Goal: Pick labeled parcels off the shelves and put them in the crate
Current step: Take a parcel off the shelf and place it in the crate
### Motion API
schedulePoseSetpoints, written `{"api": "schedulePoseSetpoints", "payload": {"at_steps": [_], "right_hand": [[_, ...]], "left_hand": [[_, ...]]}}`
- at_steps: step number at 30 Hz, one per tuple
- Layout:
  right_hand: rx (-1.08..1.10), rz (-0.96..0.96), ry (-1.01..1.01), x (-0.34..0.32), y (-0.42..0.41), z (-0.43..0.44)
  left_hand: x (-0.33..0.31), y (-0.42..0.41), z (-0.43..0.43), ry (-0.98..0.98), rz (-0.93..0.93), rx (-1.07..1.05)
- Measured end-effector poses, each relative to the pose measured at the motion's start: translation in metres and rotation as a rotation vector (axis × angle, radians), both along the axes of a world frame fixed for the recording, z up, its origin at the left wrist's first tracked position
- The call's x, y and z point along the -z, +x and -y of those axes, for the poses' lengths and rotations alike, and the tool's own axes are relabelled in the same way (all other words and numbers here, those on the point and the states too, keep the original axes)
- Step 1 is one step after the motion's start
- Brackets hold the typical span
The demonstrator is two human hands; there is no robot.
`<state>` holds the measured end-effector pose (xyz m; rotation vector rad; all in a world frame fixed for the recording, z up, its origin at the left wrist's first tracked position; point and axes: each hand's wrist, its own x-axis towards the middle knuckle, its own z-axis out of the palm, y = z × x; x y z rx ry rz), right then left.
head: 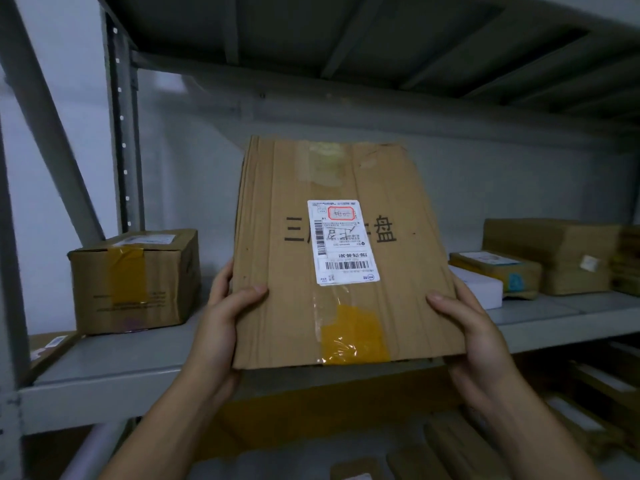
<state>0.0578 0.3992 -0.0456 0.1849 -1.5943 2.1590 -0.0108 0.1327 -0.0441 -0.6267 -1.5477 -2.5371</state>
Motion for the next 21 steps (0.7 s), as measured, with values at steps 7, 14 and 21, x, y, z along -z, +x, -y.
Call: {"api": "schedulePoseSetpoints", "payload": {"at_steps": [7,14,21], "right_hand": [[0.119,0.029,-0.021,0.015,0.06,-0.034],[0.344,0.0,-0.088,0.043,0.136,-0.105],[0.58,0.022,-0.139,0.072,0.227,-0.206]], "left_hand": [[0.019,0.017,-0.05,-0.002,-0.011,0.123],[0.036,0.052,-0.145,-0.047,0.001,0.295],[0.059,0.1,-0.279,-0.083,0.04,0.483]]}}
